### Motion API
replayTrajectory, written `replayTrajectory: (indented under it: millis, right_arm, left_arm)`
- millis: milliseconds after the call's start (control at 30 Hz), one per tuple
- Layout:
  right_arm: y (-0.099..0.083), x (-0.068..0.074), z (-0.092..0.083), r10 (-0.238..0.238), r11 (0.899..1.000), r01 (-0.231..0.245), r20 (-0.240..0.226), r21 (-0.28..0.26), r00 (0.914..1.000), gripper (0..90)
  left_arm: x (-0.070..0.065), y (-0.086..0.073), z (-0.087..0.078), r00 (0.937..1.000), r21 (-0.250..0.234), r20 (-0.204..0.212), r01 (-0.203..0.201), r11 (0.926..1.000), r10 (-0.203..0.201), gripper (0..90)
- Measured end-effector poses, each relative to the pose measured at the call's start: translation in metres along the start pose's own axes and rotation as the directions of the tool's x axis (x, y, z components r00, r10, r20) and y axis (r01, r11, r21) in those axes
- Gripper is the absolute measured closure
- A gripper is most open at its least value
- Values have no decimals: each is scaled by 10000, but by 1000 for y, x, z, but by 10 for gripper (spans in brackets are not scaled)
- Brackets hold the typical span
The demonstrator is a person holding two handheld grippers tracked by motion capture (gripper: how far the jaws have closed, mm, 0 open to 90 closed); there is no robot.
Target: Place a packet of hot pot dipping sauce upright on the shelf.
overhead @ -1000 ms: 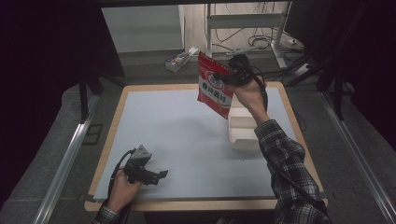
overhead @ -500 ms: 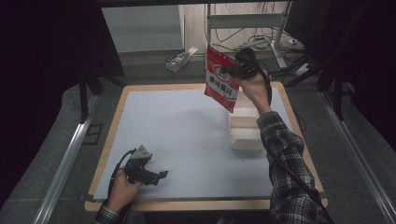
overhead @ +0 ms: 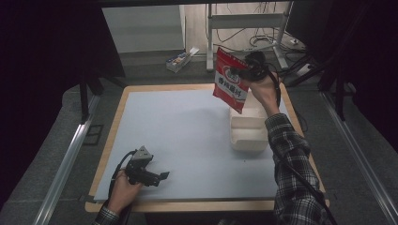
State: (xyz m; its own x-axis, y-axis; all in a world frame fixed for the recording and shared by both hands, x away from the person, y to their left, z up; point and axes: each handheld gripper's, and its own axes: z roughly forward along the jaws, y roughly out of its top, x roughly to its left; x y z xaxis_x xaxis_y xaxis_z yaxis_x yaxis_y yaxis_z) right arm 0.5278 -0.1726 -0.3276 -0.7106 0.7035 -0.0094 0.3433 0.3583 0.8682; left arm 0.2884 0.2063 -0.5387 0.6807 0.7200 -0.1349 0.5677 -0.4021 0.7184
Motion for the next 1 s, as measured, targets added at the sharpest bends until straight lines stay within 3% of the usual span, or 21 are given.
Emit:
replayTrajectory:
  millis: [233,833,1000]
  right_arm:
    - [-9,-8,-8,2,10000,-4,224,79,9997,876]
    - [-33,-36,-47,499,9984,-521,937,215,9944,876]
    - [-39,-40,-48,597,9974,-636,1064,336,9925,874]
  left_arm:
    - [-1,0,1,9999,92,29,-137,9999,137,9]
    - [-3,1,2,9997,164,18,-245,9996,244,11]
    - [-3,1,2,9997,172,9,-254,9995,254,11]
